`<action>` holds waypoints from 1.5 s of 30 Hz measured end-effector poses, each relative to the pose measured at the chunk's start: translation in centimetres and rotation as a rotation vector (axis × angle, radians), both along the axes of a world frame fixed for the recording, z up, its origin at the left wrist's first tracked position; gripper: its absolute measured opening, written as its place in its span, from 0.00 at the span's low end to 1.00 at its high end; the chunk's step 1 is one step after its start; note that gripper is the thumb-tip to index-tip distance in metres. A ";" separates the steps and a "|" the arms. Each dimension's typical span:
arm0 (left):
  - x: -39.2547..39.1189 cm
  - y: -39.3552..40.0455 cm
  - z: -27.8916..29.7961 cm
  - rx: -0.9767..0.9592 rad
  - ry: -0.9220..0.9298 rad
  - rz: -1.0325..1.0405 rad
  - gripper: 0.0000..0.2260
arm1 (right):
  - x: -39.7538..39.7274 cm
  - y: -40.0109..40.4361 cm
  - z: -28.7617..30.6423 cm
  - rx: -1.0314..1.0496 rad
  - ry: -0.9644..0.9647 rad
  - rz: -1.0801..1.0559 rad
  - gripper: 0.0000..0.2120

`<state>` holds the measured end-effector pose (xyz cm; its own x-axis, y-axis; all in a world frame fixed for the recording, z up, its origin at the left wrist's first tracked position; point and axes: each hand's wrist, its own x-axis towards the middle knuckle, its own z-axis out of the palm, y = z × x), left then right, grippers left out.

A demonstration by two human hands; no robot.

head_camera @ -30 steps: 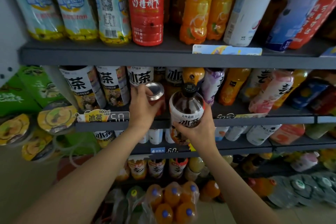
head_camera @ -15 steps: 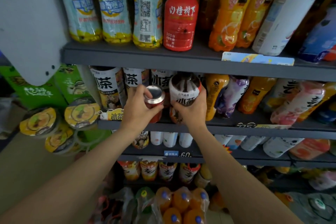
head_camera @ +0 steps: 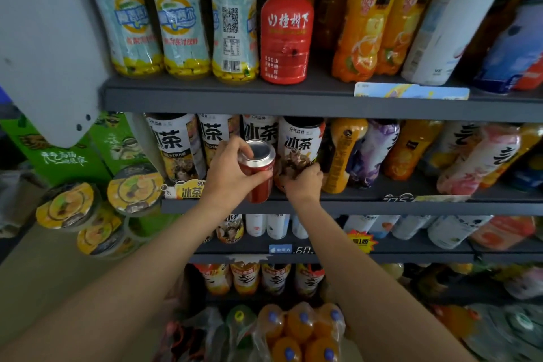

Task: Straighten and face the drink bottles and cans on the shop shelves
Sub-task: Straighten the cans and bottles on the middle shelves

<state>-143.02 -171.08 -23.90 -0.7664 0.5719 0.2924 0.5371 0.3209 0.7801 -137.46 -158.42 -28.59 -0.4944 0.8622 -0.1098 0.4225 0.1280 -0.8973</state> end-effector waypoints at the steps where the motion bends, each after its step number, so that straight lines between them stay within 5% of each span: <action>1: -0.1 -0.1 0.1 0.000 -0.012 -0.010 0.18 | 0.4 -0.7 -0.5 -0.031 -0.055 -0.001 0.28; 5: 0.3 -1.2 1.4 -0.048 -0.058 -0.135 0.23 | 2.4 -2.8 0.3 0.009 -0.060 0.152 0.15; 13: 4.3 -1.7 12.0 -0.179 0.022 -0.413 0.29 | 11.7 -4.1 16.1 -0.081 -0.050 0.735 0.20; 20: 11.1 2.7 27.5 0.048 0.134 -0.565 0.28 | 19.9 -1.4 31.1 0.117 0.208 0.586 0.22; 26: 19.9 9.3 35.3 0.377 -0.039 -0.598 0.25 | 27.1 3.2 36.9 0.275 0.612 0.308 0.26; 32: 29.0 19.2 37.7 0.601 -0.156 -0.562 0.25 | 34.7 12.7 38.8 0.444 0.448 0.311 0.34; 40: 32.8 28.1 39.2 0.540 -0.018 -0.513 0.32 | 38.0 24.1 40.4 0.619 0.336 0.273 0.29; 45: 32.6 32.4 40.3 0.546 0.105 -0.516 0.32 | 37.1 28.3 40.3 0.732 0.471 0.218 0.35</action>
